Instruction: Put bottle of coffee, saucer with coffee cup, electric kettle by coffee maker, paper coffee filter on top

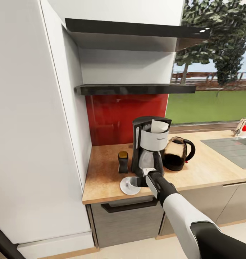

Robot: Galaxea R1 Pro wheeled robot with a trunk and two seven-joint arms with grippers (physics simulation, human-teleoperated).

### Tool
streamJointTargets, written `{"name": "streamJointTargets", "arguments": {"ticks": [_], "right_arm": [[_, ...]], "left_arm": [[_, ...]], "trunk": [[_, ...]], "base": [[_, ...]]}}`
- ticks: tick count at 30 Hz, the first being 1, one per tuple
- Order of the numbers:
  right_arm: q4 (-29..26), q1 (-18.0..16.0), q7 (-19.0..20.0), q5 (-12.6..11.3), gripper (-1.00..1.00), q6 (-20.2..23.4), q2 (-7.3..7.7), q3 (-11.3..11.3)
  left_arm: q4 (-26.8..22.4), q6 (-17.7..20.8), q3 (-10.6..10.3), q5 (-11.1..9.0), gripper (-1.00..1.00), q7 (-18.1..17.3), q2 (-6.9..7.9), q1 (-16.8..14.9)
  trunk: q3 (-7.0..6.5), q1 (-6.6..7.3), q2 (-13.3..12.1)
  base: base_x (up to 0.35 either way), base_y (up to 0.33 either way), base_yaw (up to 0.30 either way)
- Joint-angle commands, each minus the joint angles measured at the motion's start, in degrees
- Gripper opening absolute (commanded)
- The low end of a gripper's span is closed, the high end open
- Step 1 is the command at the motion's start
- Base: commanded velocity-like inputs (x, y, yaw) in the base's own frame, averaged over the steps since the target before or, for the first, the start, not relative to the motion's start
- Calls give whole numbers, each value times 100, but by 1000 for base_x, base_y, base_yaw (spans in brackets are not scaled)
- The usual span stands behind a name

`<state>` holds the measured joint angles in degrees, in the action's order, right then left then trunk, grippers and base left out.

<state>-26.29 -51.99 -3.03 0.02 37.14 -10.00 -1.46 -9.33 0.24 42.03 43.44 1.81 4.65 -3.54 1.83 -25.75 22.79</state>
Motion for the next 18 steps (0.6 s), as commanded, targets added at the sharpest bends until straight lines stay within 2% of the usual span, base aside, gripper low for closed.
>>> {"name": "streamJointTargets", "arguments": {"ticks": [1,14,18], "right_arm": [[-7,-4,-23,-2,100,30,0,-17],[-23,-4,-23,-5,100,30,0,-15],[-1027,-7,-30,-3,100,49,0,-12]], "left_arm": [[2,2,25,41,100,12,0,-6],[2,2,13,44,100,12,1,-6],[2,-4,15,42,100,4,-11,-6]], "trunk": [[13,-4,13],[13,-4,13],[13,-4,13]], "base": [[-11,-9,0],[-1,-1,0],[0,0,0]]}}
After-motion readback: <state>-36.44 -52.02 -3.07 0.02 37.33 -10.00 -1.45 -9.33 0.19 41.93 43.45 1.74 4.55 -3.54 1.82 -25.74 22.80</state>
